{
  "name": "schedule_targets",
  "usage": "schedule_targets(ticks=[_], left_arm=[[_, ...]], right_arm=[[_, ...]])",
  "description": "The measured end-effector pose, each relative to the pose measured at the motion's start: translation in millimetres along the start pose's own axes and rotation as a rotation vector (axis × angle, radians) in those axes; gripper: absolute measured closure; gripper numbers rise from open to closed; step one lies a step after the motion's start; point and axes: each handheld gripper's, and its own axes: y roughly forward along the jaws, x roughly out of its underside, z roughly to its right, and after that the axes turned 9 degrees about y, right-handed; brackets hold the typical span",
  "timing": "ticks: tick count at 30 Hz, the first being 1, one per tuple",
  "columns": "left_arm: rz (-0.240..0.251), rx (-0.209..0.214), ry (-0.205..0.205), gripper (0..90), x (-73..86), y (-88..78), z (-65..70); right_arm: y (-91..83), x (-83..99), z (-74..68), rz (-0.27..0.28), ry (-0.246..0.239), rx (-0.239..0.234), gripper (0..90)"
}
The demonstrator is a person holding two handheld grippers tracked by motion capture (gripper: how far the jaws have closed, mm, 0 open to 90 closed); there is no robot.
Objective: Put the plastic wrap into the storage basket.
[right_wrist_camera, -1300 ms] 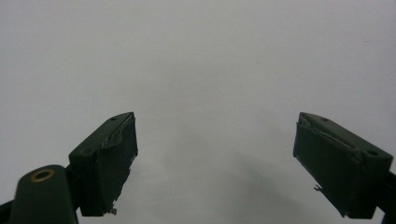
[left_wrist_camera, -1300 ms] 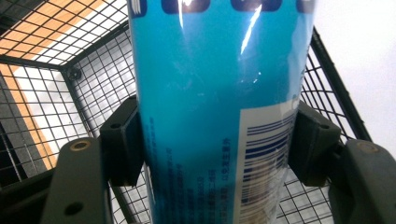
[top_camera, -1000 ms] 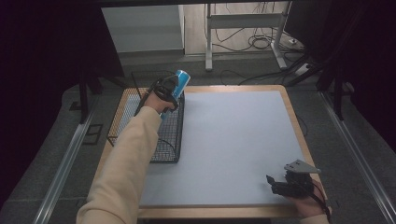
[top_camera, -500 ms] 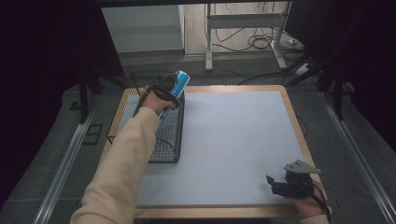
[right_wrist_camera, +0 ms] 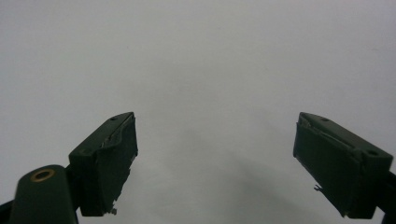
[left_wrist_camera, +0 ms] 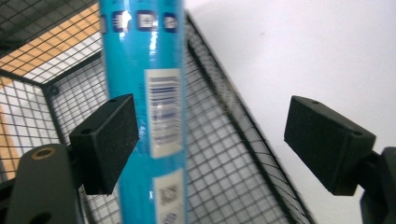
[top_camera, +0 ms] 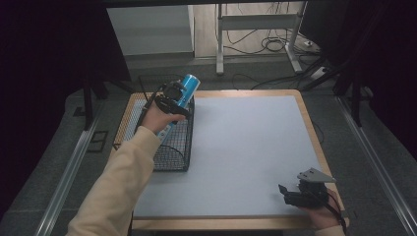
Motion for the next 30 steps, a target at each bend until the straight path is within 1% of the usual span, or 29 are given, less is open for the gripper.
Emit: schedule_targets(ticks=[1,4,8,10,11,14,17,18,19,20,24,26,28,29,30], left_arm=[[0.020,0.019,0.013,17.8,2.3,-4.6,6.6],[0.052,0.041,0.041,17.9,6.1,-12.6,20.8],[0.070,0.083,0.086,17.9,11.2,-18.8,42.3],[0.065,0.091,0.111,18.1,13.8,-18.7,54.0],[0.073,0.095,0.121,18.2,15.4,-18.9,59.8],[0.095,0.138,0.141,18.5,20.6,-19.4,75.8],[0.113,0.170,0.173,18.6,28.0,-18.9,93.2],[0.117,0.170,0.187,18.6,31.1,-19.1,99.0],[0.127,0.162,0.203,18.7,36.3,-18.8,108.1],[0.135,0.167,0.213,18.8,40.0,-18.7,113.7],[0.154,0.218,0.237,18.9,52.3,-15.9,131.7],[0.162,0.244,0.254,18.9,60.3,-11.7,142.6],[0.173,0.265,0.259,18.9,66.4,-8.5,149.4],[0.179,0.263,0.266,19.3,71.4,-5.5,154.1],[0.177,0.259,0.270,19.6,73.7,-4.2,155.5]], right_arm=[[0.4,0.1,0.0,-0.002,-0.001,0.000,13.9],[0.5,0.8,0.8,-0.005,0.002,0.003,14.0],[0.5,-0.2,0.0,-0.001,0.000,0.003,13.9],[0.2,0.1,-1.6,-0.003,-0.004,0.002,13.9],[-0.1,0.2,-2.0,-0.002,-0.005,0.002,13.9],[-0.9,-0.2,-2.7,0.000,-0.005,0.005,13.9],[-1.0,-0.2,-3.3,-0.001,-0.007,0.004,13.9],[-0.7,0.0,-3.5,0.000,-0.008,0.005,14.0],[-0.6,0.1,-3.4,-0.001,-0.009,0.005,13.9],[-0.6,0.2,-3.2,-0.002,-0.008,0.006,13.9],[-0.1,0.4,-2.5,-0.005,-0.009,0.008,13.9],[0.1,0.3,-2.9,-0.004,-0.010,0.009,13.9],[-0.1,0.1,-3.7,-0.001,-0.009,0.008,13.9],[-0.3,0.1,-3.8,0.000,-0.010,0.008,13.9],[-1.1,-0.1,-3.6,0.003,-0.009,0.010,13.9]])
